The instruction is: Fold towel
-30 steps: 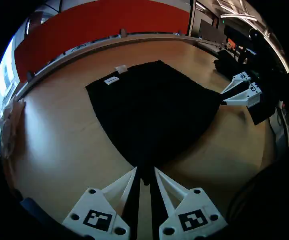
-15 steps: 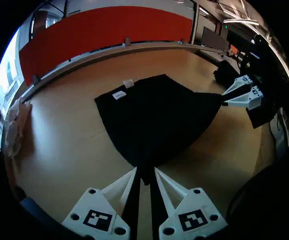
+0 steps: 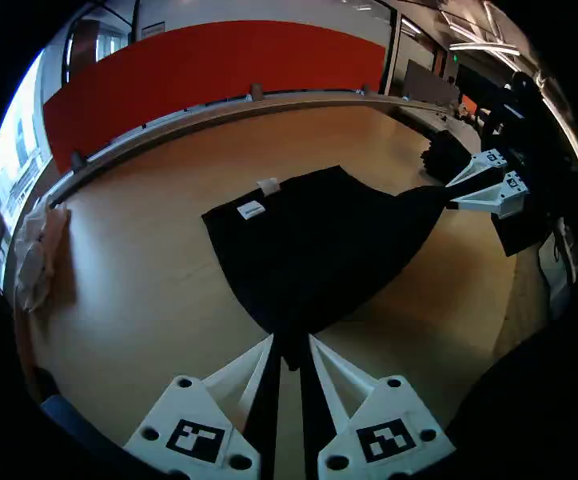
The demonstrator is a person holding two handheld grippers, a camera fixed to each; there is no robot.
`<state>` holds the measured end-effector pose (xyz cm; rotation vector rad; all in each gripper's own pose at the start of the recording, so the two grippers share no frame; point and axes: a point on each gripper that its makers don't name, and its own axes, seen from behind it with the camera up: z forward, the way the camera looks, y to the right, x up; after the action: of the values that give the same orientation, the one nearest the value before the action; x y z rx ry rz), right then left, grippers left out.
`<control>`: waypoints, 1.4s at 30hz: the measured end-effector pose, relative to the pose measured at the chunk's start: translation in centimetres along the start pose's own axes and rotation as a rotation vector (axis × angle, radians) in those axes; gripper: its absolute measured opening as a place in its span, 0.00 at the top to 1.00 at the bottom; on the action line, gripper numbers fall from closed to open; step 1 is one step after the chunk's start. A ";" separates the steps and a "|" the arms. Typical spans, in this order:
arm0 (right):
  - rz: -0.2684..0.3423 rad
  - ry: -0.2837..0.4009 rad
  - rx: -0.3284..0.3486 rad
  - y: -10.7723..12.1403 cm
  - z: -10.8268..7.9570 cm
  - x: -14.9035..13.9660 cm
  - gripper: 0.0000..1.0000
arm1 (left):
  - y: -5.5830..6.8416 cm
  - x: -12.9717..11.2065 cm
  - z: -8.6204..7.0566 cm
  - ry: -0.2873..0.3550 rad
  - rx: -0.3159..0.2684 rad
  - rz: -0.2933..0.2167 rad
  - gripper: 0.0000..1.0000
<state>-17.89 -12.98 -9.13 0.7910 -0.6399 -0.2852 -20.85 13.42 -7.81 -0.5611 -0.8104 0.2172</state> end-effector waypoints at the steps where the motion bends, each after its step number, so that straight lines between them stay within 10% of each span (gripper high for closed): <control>1: -0.001 0.000 0.001 0.0 -0.2 0.1 0.82 | 0.1 0.1 -0.2 0.000 0.000 -0.003 0.85; 42: -0.024 -0.005 0.045 -1.9 -3.9 1.2 0.82 | 1.9 1.7 -4.5 0.017 -0.023 -0.028 0.85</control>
<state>-14.47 -12.57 -12.08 0.8418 -0.6438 -0.2961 -16.37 13.91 -10.27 -0.5724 -0.8050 0.1770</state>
